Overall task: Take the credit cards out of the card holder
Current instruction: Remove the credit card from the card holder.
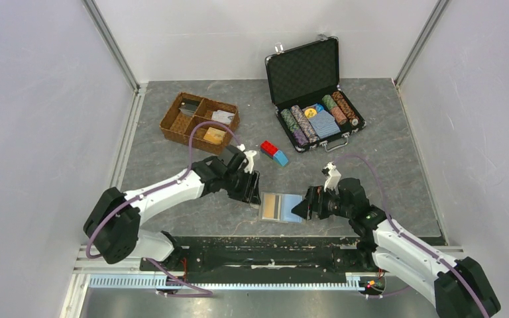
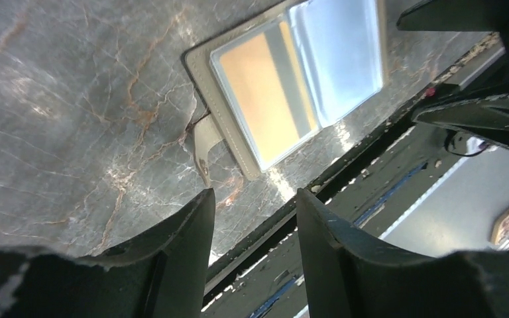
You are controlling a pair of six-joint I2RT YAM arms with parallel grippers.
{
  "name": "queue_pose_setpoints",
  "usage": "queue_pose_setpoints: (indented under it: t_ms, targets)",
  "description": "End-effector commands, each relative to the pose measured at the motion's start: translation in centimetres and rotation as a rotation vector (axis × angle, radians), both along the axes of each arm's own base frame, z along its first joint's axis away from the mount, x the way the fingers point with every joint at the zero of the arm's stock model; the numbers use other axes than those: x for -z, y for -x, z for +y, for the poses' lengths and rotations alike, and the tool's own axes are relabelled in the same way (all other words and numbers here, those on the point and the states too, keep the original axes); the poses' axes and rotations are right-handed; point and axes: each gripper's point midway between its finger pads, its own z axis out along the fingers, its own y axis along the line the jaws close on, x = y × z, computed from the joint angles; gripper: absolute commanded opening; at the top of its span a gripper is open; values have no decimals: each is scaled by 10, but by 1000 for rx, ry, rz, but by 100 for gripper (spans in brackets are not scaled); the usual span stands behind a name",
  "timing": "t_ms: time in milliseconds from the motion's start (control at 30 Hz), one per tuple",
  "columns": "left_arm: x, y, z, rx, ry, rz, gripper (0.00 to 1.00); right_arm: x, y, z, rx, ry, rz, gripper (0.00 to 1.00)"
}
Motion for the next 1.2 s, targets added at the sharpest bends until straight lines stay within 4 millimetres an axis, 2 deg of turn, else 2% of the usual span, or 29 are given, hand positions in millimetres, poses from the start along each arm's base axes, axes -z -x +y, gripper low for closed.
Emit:
queue_pose_setpoints:
  t_ms: [0, 133, 233, 400, 567, 667, 867, 1000, 1167]
  targets:
    - [5, -10, -16, -81, 75, -51, 54, 6, -4, -3, 18, 17, -7, 85]
    - [27, -11, -13, -106, 23, -51, 49, 16, -9, -7, 30, 65, -15, 75]
    - [37, -7, -17, -97, 42, -27, 47, 17, -15, -8, 38, 83, -30, 68]
    - [43, 3, -26, -86, 112, 2, 44, 11, -26, -5, 28, 103, -69, 56]
    - [52, 11, -25, -96, 132, 22, 39, 3, -43, -7, 32, 153, -131, 47]
    - [49, 17, -30, -89, 179, 25, 37, 0, -52, -8, 25, 189, -157, 45]
    - [22, 16, -25, -153, 242, -17, 40, -10, -69, -22, 98, 289, -167, 45]
    - [5, 0, 2, -283, 164, -122, 46, -25, -71, -20, 185, 240, -112, 47]
    - [-17, -17, 44, -389, 46, -285, 52, -32, -66, -9, 276, 210, -72, 46]
